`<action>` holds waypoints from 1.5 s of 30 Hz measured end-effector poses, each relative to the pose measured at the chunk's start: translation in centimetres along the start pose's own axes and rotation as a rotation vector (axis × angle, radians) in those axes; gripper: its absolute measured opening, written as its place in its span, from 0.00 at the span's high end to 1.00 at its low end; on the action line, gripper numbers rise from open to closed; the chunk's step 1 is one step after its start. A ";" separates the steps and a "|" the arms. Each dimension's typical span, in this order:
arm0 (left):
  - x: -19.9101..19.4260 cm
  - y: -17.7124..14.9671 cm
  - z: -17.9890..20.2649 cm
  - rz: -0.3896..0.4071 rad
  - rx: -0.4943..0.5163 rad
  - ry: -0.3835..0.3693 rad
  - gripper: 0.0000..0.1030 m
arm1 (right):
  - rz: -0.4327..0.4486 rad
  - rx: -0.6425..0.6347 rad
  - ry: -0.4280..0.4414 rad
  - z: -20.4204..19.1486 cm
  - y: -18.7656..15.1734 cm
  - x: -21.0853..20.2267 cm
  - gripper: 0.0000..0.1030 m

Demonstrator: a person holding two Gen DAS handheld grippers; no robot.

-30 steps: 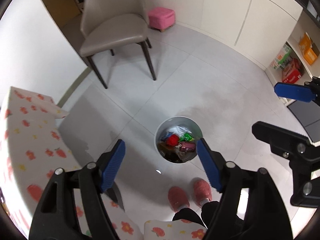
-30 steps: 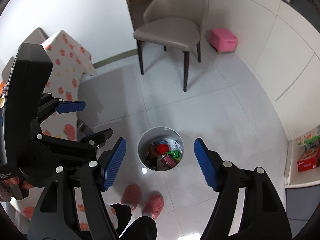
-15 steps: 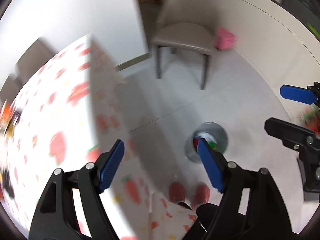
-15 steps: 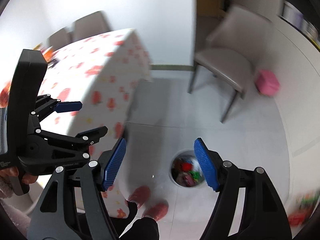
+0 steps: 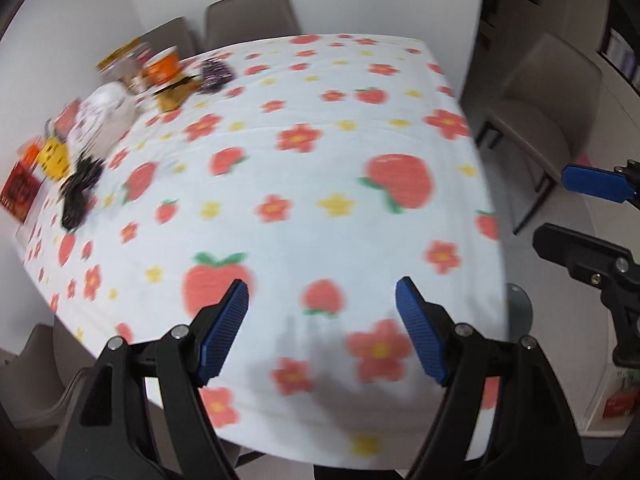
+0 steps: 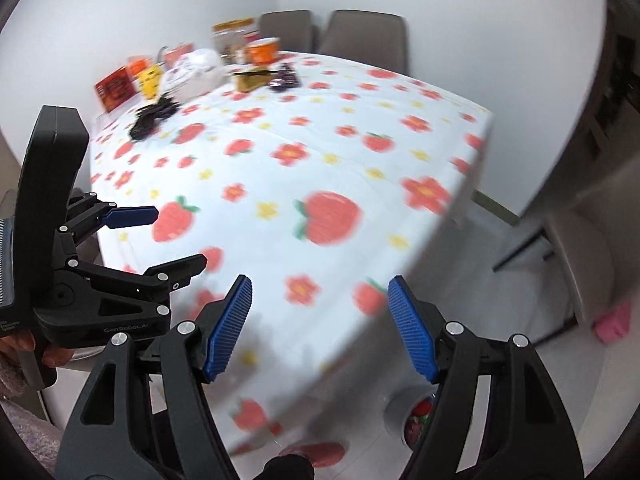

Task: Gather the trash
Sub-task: 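Move both open tools back over the table, then grasp the black tassel ornament with the left tool while the right tool grasps the white plastic bag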

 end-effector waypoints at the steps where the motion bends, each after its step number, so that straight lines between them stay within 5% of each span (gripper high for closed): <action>1: 0.0 -0.1 -2.3 0.003 -0.017 0.011 0.26 | 0.003 -0.014 0.017 -1.7 1.2 1.1 0.34; 10: 0.9 0.3 -20.1 0.008 -0.102 0.110 0.26 | 0.028 -0.080 0.110 -15.1 10.8 9.2 0.34; 17: 1.1 1.4 -29.9 0.020 -0.181 0.197 0.26 | 0.026 -0.139 0.182 -21.6 16.7 13.8 0.34; 29: 3.8 4.8 -36.8 0.043 -0.278 0.296 0.26 | 0.046 -0.267 0.242 -24.3 23.6 19.7 0.34; 45: 10.5 7.6 -42.3 0.014 -0.270 0.275 0.26 | 0.030 -0.240 0.227 -26.1 29.0 28.1 0.34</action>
Point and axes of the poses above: each gripper's, at about its wrist camera, not at the fingertips, and x roughly the way its jaws point, z to its right, y to its top, the point moved 9 cm from there along x, roughly the way its jaws point, and after that the axes turned 4 degrees about z, right-handed, at the moved point
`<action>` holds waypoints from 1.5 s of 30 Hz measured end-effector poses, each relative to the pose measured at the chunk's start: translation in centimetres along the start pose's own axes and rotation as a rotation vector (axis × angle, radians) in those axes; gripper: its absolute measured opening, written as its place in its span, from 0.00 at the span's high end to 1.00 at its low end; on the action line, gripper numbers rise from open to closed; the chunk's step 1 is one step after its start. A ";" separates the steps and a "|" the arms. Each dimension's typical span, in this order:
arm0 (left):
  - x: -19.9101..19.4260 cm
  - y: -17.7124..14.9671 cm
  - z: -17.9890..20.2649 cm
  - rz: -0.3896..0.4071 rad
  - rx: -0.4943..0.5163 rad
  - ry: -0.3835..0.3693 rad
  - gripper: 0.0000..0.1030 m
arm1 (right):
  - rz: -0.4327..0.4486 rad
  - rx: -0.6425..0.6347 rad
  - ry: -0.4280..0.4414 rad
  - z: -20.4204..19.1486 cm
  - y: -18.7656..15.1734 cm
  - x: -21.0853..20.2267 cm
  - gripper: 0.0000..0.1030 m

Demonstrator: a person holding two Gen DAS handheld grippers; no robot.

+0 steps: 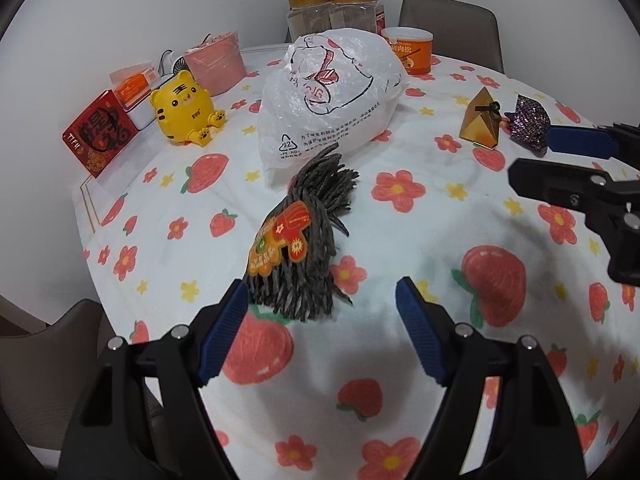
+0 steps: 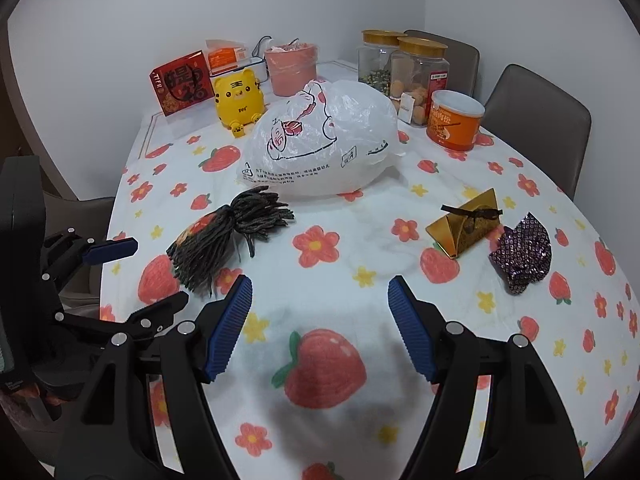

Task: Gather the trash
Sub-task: 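Grasp the black tassel ornament with the left tool while the right tool grasps the white plastic bag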

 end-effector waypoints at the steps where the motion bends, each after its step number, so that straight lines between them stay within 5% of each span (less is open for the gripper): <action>1: 0.6 0.4 -0.1 0.002 0.009 -0.002 0.26 | 0.004 -0.003 -0.003 0.0 0.7 0.8 0.34; 16: 6.4 1.5 -2.2 -0.021 -0.009 -0.002 0.28 | 0.044 -0.009 -0.021 -0.6 8.4 9.4 0.28; 26: 9.1 0.7 -6.6 -0.084 -0.117 0.016 0.72 | 0.035 -0.015 -0.021 -0.9 9.1 12.5 0.28; 30: 9.5 1.0 -8.5 -0.083 -0.165 0.027 0.81 | 0.025 -0.023 -0.022 -1.0 9.0 13.1 0.28; 32: 9.9 1.3 -9.0 -0.083 -0.173 0.035 0.82 | 0.012 -0.031 -0.019 -1.2 8.9 13.5 0.38; 36: 10.4 1.9 -9.5 -0.081 -0.191 0.040 0.83 | -0.012 -0.059 -0.017 -1.8 8.6 13.9 0.83; 40: 10.4 2.4 -9.6 -0.074 -0.205 0.036 0.84 | -0.010 -0.057 -0.009 -2.0 8.5 13.7 0.97; 45: 10.1 2.7 -9.9 -0.066 -0.221 0.029 0.85 | 0.010 -0.065 -0.016 -2.4 8.3 12.7 1.00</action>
Point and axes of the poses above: each gripper's, at about its wrist camera, not at the fingertips, and x roughly the way its jaws point, z to its right, y to its top, the point moved 9 cm from there along x, roughly the way its jaws point, and after that the axes turned 4 degrees about z, right-handed, at the moved point
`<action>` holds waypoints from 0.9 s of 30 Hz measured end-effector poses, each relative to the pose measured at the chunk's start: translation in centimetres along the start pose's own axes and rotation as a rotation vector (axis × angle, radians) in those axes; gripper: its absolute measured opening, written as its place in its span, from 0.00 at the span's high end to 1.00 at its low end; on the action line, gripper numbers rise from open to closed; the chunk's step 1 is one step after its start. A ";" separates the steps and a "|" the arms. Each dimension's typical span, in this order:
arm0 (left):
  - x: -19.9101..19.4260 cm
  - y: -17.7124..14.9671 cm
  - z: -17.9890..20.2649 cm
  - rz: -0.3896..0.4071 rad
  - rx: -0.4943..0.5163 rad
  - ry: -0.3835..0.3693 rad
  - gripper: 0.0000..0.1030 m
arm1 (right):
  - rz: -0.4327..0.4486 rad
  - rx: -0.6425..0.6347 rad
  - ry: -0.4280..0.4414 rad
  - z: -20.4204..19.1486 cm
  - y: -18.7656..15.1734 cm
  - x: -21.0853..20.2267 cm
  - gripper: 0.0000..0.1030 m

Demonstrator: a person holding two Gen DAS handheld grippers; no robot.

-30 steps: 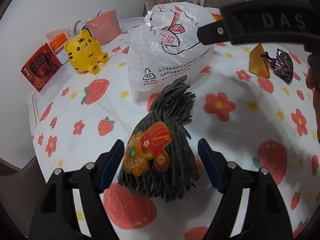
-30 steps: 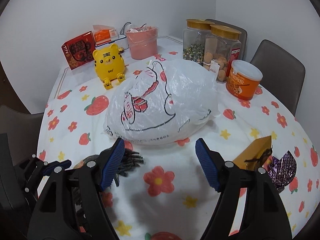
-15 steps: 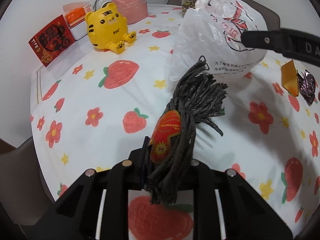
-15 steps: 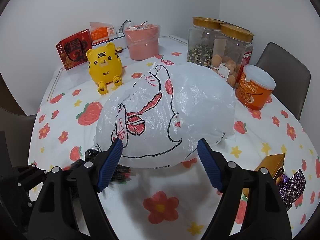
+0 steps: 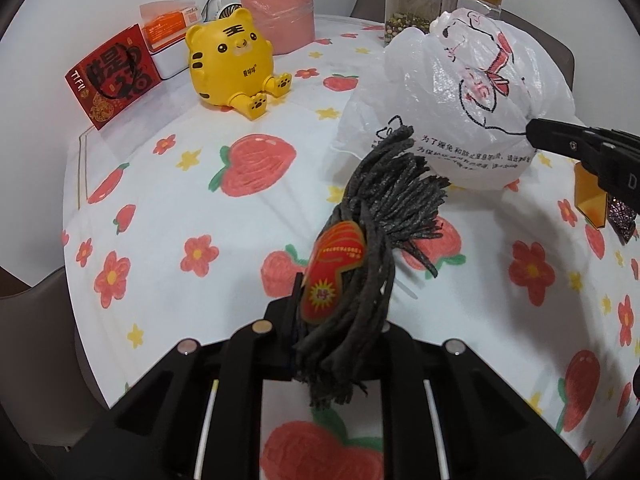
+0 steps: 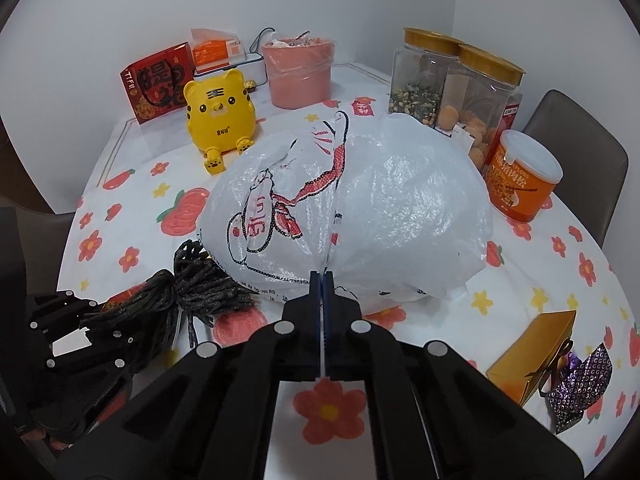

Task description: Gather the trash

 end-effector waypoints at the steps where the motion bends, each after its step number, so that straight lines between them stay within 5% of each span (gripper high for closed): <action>1: -0.2 0.1 -0.1 0.003 -0.003 -0.001 0.85 | 0.006 -0.002 -0.001 -0.1 0.0 -0.3 1.00; 14: -4.3 -0.2 -0.8 0.040 0.015 -0.013 0.85 | 0.044 0.029 -0.007 -0.7 -0.6 -5.6 1.00; 27: -10.8 -1.9 -1.0 0.083 0.067 -0.077 0.85 | 0.103 0.064 -0.048 -1.9 -2.8 -15.3 1.00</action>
Point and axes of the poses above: each gripper's, at about its wrist camera, not at the fingertips, and x roughly the way its jaws point, z to its right, y to its top, the point moved 9 cm from there along x, roughly the way its jaws point, and after that the axes turned 4 degrees about z, right-handed, at the moved point
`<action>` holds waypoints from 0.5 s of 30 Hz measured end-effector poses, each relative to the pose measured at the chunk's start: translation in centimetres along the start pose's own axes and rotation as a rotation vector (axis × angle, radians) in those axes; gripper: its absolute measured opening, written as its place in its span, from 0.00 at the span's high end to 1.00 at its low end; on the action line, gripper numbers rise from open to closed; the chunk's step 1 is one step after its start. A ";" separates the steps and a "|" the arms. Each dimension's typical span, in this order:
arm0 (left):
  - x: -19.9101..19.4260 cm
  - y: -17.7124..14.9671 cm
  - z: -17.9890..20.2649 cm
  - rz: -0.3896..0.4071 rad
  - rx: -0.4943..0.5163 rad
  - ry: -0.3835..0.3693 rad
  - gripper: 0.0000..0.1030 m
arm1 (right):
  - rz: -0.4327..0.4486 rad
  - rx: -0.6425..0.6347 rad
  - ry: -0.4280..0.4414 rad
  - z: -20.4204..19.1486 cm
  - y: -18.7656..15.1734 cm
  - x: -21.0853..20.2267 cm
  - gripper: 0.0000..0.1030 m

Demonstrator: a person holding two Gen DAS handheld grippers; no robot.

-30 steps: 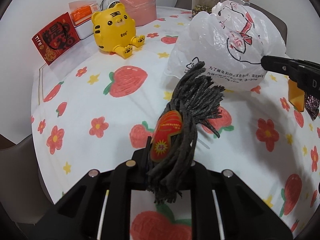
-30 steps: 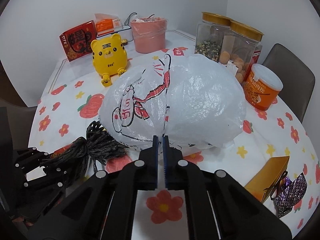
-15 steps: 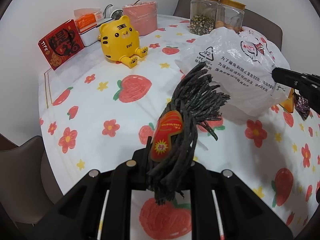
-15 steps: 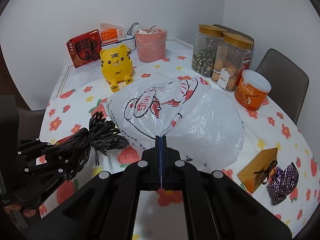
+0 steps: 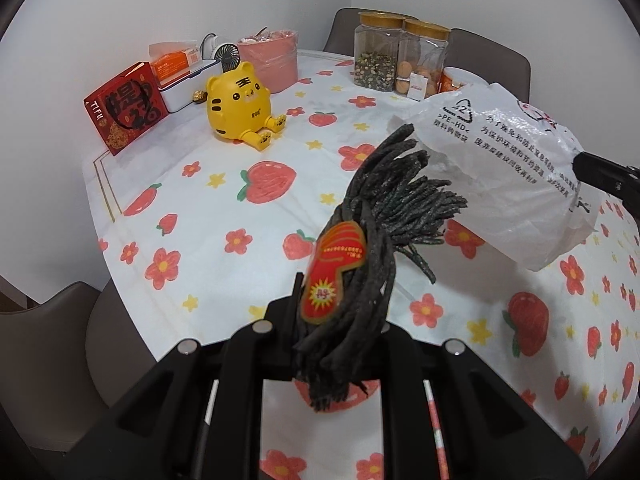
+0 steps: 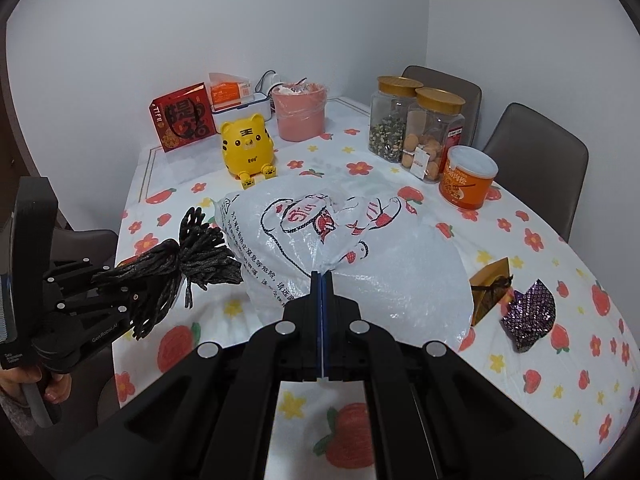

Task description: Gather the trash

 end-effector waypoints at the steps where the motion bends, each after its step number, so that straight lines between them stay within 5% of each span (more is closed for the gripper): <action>1: -0.4 -0.2 0.3 0.002 0.007 -0.007 0.85 | 0.005 0.012 -0.009 0.3 -0.3 -1.0 1.00; 15: -6.1 -2.3 12.4 0.024 0.198 -0.178 0.85 | 0.049 0.181 -0.202 8.8 -6.7 -14.5 1.00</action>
Point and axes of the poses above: each gripper's, at about its wrist camera, not at the fingertips, and x roughly the way its jaws point, z to its right, y to its top, the point moved 9 cm from there along x, roughly the way its jaws point, and after that the axes turned 4 degrees about z, right-handed, at the moved point
